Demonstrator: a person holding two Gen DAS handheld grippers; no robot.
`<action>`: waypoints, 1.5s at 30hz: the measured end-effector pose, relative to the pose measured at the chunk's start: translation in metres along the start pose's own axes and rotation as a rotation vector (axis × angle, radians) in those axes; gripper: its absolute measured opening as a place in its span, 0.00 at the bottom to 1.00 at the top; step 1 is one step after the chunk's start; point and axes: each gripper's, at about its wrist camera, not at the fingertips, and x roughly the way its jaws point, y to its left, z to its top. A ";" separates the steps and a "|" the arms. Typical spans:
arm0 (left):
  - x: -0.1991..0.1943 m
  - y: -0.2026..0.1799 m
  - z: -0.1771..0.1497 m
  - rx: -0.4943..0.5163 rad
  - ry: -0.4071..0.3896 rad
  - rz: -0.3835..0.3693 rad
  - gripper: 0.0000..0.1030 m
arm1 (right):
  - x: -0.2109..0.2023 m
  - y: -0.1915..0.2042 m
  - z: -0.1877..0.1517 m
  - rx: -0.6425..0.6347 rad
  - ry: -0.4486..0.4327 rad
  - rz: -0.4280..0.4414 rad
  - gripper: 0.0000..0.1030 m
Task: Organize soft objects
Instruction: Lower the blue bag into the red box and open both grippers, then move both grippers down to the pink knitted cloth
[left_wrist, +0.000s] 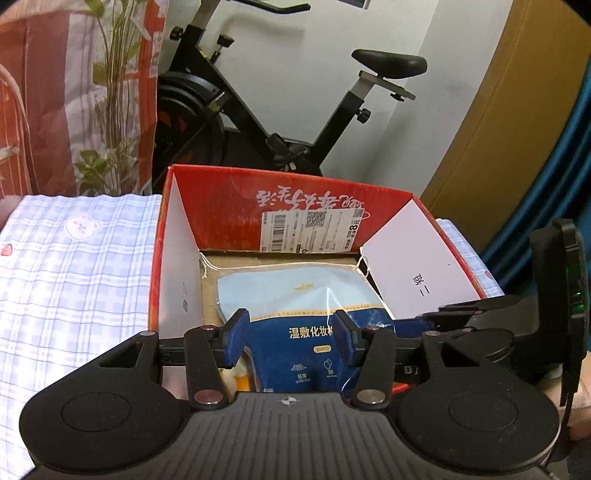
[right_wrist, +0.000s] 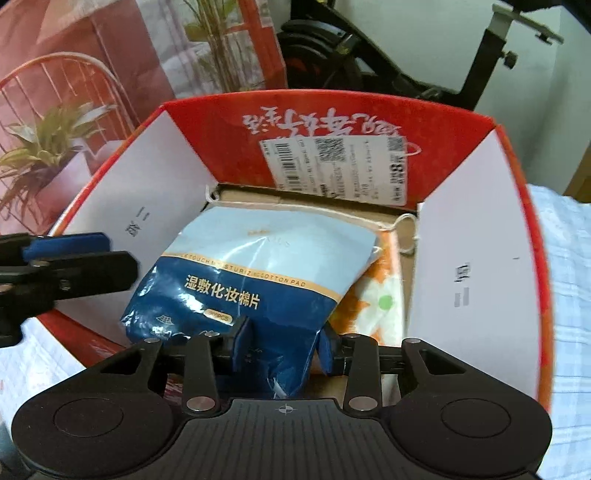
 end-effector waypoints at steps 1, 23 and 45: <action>-0.003 0.000 -0.001 0.001 -0.004 0.002 0.50 | -0.004 0.000 -0.001 0.003 -0.013 -0.006 0.37; -0.081 -0.004 -0.093 -0.006 -0.047 -0.040 0.55 | -0.141 0.012 -0.121 0.002 -0.330 0.102 0.48; -0.030 -0.006 -0.179 -0.032 0.102 -0.018 0.56 | -0.124 0.005 -0.219 0.106 -0.159 0.081 0.44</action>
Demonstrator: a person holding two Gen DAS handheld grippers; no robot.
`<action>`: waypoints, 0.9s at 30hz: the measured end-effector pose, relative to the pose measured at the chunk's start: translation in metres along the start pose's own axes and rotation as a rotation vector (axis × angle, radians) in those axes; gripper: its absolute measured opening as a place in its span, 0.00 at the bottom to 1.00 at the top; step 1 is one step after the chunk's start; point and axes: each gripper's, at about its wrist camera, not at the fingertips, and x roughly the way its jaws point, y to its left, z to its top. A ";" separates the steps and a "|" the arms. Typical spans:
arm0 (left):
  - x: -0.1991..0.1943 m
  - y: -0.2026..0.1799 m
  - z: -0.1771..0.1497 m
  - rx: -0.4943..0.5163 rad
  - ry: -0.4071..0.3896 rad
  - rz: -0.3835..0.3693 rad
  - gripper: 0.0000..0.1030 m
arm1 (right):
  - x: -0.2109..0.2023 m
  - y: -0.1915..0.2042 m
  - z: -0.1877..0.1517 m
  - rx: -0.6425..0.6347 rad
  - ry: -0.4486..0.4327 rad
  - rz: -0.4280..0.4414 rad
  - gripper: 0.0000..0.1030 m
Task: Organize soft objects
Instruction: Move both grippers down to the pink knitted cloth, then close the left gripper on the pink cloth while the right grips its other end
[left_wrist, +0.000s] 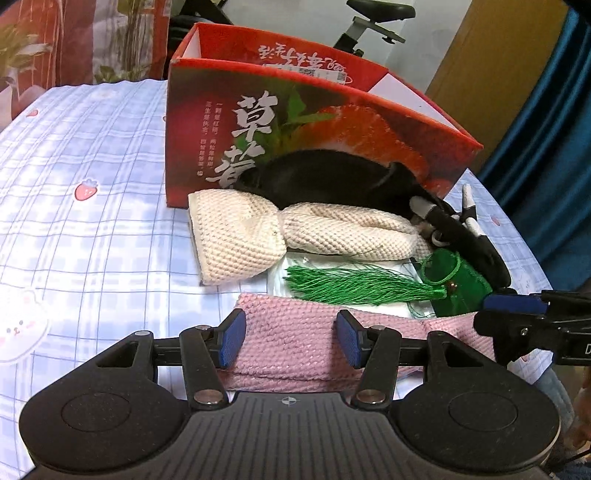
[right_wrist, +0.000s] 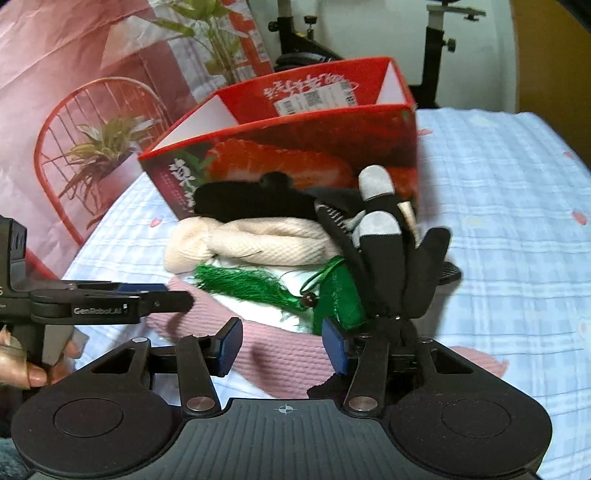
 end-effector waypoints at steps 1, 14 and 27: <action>0.001 0.000 -0.001 -0.002 0.000 0.001 0.57 | 0.000 -0.001 0.000 -0.001 -0.004 -0.006 0.44; -0.001 0.007 -0.011 -0.045 -0.021 0.013 0.61 | 0.006 -0.013 0.003 -0.051 -0.038 -0.081 0.40; -0.003 0.012 -0.011 -0.110 -0.002 -0.018 0.72 | 0.010 -0.008 -0.002 -0.063 -0.020 -0.073 0.41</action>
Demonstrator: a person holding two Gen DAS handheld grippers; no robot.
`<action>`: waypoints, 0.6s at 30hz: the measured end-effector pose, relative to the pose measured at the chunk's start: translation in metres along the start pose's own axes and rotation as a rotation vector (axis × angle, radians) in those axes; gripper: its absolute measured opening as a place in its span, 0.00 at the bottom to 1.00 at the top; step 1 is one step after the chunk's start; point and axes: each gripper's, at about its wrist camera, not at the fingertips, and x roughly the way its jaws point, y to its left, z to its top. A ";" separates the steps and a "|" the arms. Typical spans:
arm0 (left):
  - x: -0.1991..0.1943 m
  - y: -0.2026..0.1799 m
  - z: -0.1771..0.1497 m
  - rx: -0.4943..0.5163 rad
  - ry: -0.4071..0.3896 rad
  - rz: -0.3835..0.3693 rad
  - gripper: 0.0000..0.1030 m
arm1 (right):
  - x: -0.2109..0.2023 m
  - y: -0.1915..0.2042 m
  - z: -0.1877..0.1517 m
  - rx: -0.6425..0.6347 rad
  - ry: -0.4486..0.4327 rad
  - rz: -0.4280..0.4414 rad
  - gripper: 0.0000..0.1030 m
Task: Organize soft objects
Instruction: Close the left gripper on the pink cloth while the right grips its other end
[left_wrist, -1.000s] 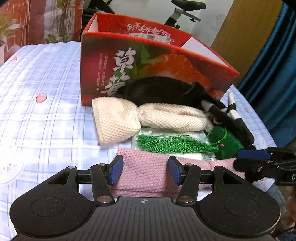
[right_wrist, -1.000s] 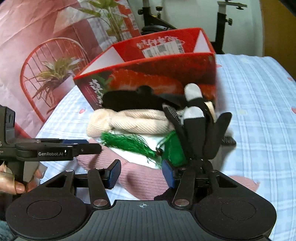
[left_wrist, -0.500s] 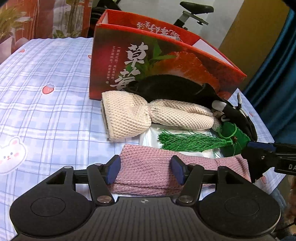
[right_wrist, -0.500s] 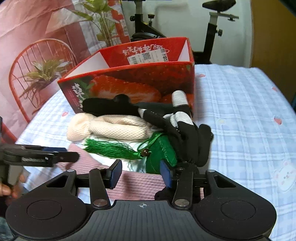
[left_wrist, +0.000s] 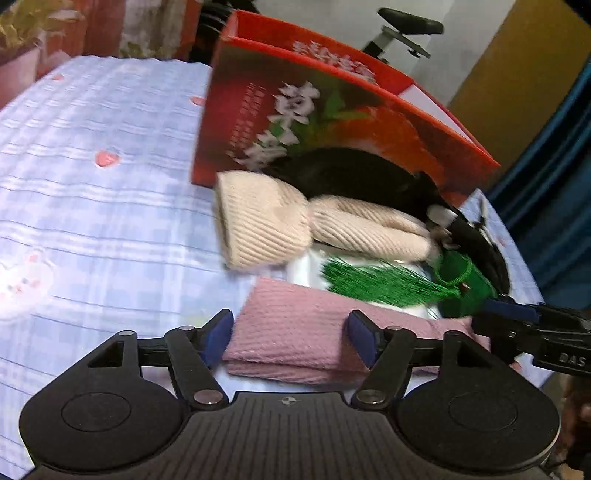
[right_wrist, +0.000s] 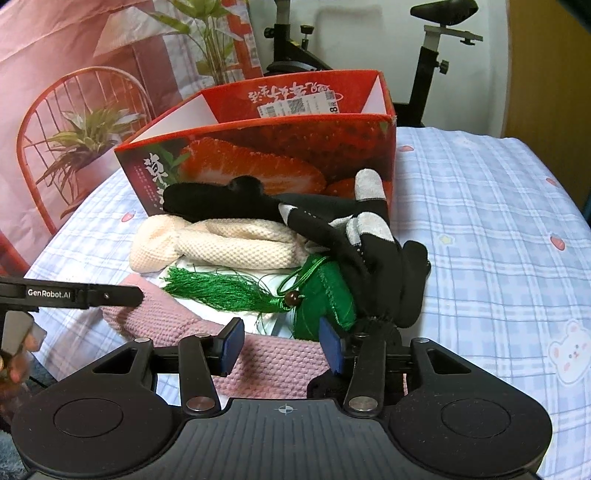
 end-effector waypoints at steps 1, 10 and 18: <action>0.000 -0.001 -0.001 0.002 -0.001 -0.010 0.75 | 0.001 0.000 0.000 0.001 0.003 0.002 0.41; -0.004 -0.006 -0.002 0.028 -0.030 -0.064 0.25 | 0.004 0.001 -0.002 0.010 0.014 0.012 0.41; -0.028 0.003 0.006 -0.008 -0.138 -0.030 0.23 | 0.003 0.002 -0.001 0.021 0.010 0.022 0.42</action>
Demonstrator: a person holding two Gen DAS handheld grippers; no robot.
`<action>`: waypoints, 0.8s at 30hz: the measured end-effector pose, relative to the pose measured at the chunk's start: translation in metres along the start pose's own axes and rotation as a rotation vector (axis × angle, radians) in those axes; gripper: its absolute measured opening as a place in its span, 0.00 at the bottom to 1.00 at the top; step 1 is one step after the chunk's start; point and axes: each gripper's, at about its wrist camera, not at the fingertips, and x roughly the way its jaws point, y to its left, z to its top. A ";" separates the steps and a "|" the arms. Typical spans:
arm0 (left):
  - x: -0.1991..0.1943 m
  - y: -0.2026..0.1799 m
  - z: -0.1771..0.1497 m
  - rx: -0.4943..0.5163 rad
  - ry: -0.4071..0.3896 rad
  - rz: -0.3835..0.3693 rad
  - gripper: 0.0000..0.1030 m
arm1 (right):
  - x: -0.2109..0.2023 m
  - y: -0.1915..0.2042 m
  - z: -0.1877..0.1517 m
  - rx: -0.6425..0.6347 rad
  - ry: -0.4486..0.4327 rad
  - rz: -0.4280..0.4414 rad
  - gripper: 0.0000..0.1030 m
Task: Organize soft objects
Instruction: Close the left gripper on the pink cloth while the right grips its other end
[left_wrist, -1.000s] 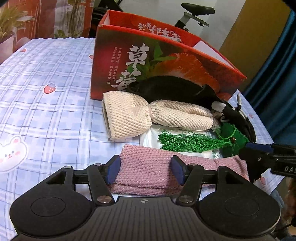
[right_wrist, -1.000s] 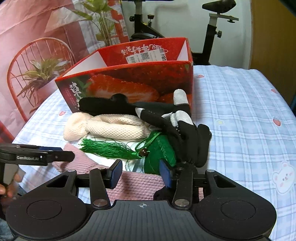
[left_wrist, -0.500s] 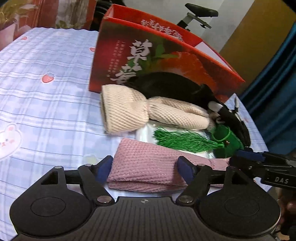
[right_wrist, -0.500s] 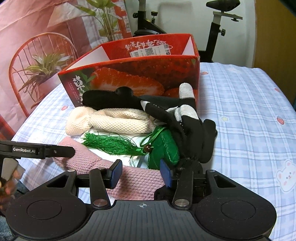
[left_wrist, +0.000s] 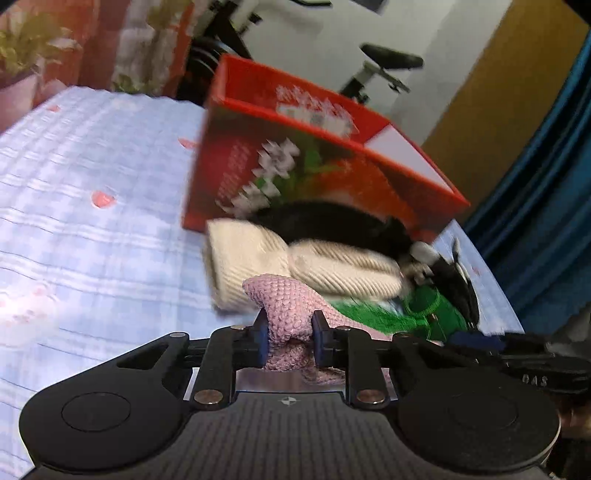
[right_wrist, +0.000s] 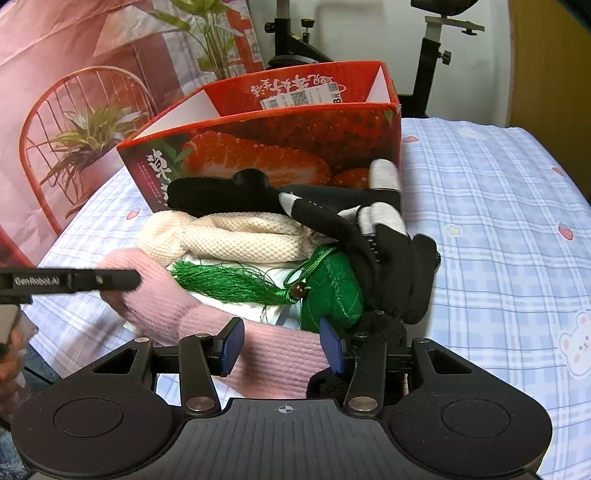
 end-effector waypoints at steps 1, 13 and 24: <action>-0.004 0.003 0.002 -0.010 -0.013 0.017 0.23 | 0.000 0.000 0.000 0.001 -0.001 0.002 0.42; -0.008 0.053 -0.003 -0.180 0.029 0.243 0.24 | 0.000 0.003 -0.002 0.005 0.004 0.009 0.45; -0.001 0.044 -0.007 -0.139 0.061 0.226 0.26 | 0.000 0.025 -0.002 -0.045 0.033 0.038 0.47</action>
